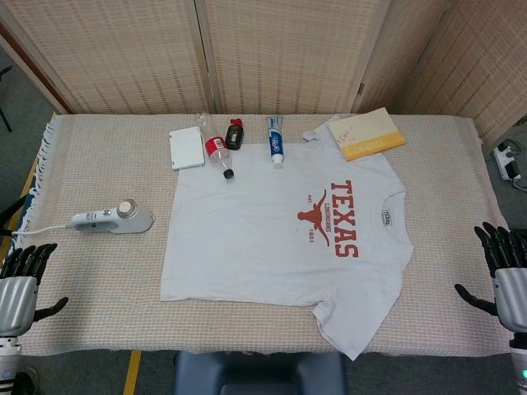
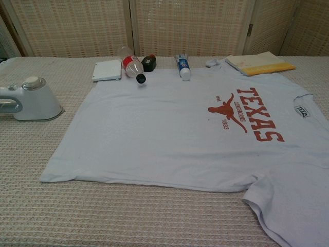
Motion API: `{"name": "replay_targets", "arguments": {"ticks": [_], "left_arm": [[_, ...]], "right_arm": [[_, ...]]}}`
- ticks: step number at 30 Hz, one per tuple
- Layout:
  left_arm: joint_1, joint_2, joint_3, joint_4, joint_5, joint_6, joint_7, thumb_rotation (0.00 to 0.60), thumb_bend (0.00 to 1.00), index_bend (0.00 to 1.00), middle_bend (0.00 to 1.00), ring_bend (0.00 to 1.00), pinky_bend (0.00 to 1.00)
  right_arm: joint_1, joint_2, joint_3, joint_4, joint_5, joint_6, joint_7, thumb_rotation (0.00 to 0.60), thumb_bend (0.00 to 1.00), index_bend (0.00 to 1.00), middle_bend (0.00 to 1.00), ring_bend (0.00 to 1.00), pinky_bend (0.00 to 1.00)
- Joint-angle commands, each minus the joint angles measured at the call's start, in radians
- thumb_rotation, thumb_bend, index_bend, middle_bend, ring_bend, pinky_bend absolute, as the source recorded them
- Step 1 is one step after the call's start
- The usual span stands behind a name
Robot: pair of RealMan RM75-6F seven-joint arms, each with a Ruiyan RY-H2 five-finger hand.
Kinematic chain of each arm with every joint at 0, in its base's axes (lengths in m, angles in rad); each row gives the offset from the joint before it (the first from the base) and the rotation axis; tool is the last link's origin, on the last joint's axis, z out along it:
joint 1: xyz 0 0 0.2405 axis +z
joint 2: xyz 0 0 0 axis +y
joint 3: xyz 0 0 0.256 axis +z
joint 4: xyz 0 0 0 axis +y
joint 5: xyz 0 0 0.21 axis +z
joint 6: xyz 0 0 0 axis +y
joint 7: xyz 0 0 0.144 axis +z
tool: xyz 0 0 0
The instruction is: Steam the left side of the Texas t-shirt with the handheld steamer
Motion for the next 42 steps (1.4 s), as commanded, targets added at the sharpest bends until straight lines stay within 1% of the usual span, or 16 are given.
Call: {"name": "replay_targets", "arguments": {"ticks": [1, 8, 15, 18, 21, 23, 25, 27, 30, 33, 35, 39, 42], "left_arm": [[0.004, -0.014, -0.008, 0.010, 0.001, 0.018, -0.004, 0.600, 0.14, 0.15, 0.20, 0.15, 0.14], [0.006, -0.004, 0.001, -0.001, -0.004, 0.002, 0.005, 0.600, 0.14, 0.16, 0.20, 0.15, 0.14], [-0.034, -0.008, -0.020, -0.013, 0.003, -0.037, -0.012, 0.600, 0.14, 0.18, 0.20, 0.15, 0.14], [-0.074, -0.007, -0.039, -0.013, 0.002, -0.077, -0.005, 0.600, 0.14, 0.19, 0.20, 0.15, 0.14], [-0.124, -0.016, -0.077, -0.010, -0.030, -0.129, 0.012, 0.600, 0.14, 0.17, 0.20, 0.14, 0.14], [-0.162, -0.016, -0.100, -0.018, -0.077, -0.190, 0.032, 0.600, 0.14, 0.13, 0.17, 0.10, 0.14], [-0.198, -0.017, -0.120, -0.021, -0.119, -0.244, 0.055, 0.600, 0.13, 0.07, 0.13, 0.05, 0.14], [-0.241, -0.028, -0.143, -0.006, -0.169, -0.302, 0.083, 0.600, 0.13, 0.04, 0.11, 0.03, 0.13], [-0.261, -0.036, -0.153, 0.005, -0.195, -0.328, 0.097, 0.600, 0.13, 0.02, 0.09, 0.03, 0.13], [-0.318, -0.070, -0.179, 0.059, -0.259, -0.395, 0.122, 0.600, 0.15, 0.04, 0.11, 0.04, 0.14], [-0.374, -0.128, -0.205, 0.161, -0.332, -0.463, 0.137, 0.600, 0.18, 0.07, 0.13, 0.06, 0.14], [-0.420, -0.180, -0.211, 0.260, -0.409, -0.529, 0.153, 0.600, 0.20, 0.11, 0.15, 0.08, 0.15], [-0.447, -0.223, -0.211, 0.341, -0.434, -0.556, 0.146, 0.600, 0.24, 0.16, 0.20, 0.12, 0.16]], "right_arm": [[-0.001, 0.001, -0.002, -0.001, -0.003, -0.001, 0.002, 0.600, 0.10, 0.00, 0.05, 0.00, 0.04], [0.000, 0.001, -0.009, 0.003, -0.014, -0.007, 0.011, 0.600, 0.10, 0.00, 0.05, 0.00, 0.04], [0.004, 0.003, -0.006, 0.005, -0.026, -0.004, 0.024, 0.600, 0.10, 0.00, 0.05, 0.00, 0.04], [0.007, 0.012, -0.005, -0.002, -0.029, -0.008, 0.019, 0.600, 0.10, 0.00, 0.05, 0.00, 0.04], [0.009, 0.024, 0.000, -0.012, -0.029, -0.006, 0.013, 0.600, 0.10, 0.00, 0.05, 0.00, 0.04], [0.009, 0.032, 0.003, -0.019, -0.025, -0.005, 0.012, 0.600, 0.10, 0.00, 0.05, 0.00, 0.05], [0.008, 0.039, 0.008, -0.025, -0.018, -0.001, 0.012, 0.600, 0.10, 0.00, 0.05, 0.00, 0.05], [0.005, 0.047, 0.013, -0.032, -0.010, 0.003, 0.010, 0.600, 0.10, 0.00, 0.05, 0.00, 0.05], [0.004, 0.050, 0.015, -0.035, -0.008, 0.004, 0.008, 0.600, 0.10, 0.00, 0.05, 0.00, 0.05], [0.003, 0.058, 0.017, -0.044, -0.007, 0.007, 0.000, 0.600, 0.10, 0.00, 0.05, 0.00, 0.05], [0.004, 0.062, 0.015, -0.049, -0.005, 0.002, -0.005, 0.600, 0.10, 0.00, 0.05, 0.00, 0.05], [0.006, 0.061, 0.016, -0.051, 0.002, -0.007, -0.007, 0.600, 0.10, 0.00, 0.05, 0.00, 0.05], [0.011, 0.060, 0.016, -0.053, 0.004, -0.016, -0.013, 0.600, 0.10, 0.00, 0.05, 0.00, 0.05]]}}
